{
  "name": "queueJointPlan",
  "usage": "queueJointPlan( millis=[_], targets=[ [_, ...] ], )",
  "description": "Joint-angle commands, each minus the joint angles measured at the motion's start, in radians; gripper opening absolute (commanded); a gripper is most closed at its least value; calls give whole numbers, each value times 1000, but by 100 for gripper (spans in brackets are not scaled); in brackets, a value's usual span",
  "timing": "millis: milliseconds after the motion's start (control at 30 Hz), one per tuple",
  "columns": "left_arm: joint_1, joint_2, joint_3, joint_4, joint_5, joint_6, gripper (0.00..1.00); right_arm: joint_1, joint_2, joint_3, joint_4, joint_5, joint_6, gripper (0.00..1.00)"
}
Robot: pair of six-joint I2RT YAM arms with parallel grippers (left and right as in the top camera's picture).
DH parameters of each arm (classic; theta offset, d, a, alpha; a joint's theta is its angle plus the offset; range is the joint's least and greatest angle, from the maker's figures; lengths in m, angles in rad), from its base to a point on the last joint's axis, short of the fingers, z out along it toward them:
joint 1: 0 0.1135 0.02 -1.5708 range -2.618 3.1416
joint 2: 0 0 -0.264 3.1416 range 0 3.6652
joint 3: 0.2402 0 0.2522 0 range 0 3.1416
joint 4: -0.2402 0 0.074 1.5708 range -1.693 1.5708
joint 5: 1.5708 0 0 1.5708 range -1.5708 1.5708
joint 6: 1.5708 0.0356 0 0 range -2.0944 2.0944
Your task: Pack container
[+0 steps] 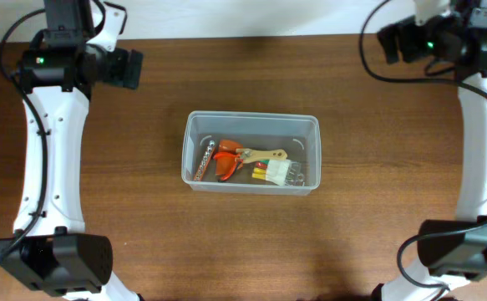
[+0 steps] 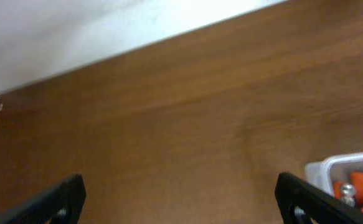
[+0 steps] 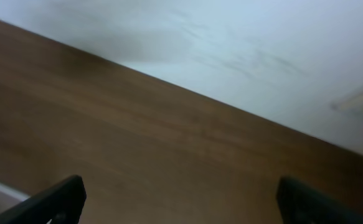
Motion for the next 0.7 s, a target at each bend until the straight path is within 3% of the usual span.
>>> queueJointPlan(
  millis=[0,167,400,567,667],
  targets=[
    [12,-81,-97,4,-42,-57,99,-63,-119,-169,70,31,-23,99],
    [13,-249,-360,111,-43,-61,99,-109,-330,-583,351,31,-49,99],
    [13,-571,-840,388,-40,-64,99,-99,-742,-1215,811,31,-48,99],
    [13,-834,-1151,556,-47,-80,99,-71,-1041,-1493,861,18,-45,99],
    [13,-1039,-1350,694,-82,-127,99,-65,-1201,-1574,762,19,12,99]
  ],
)
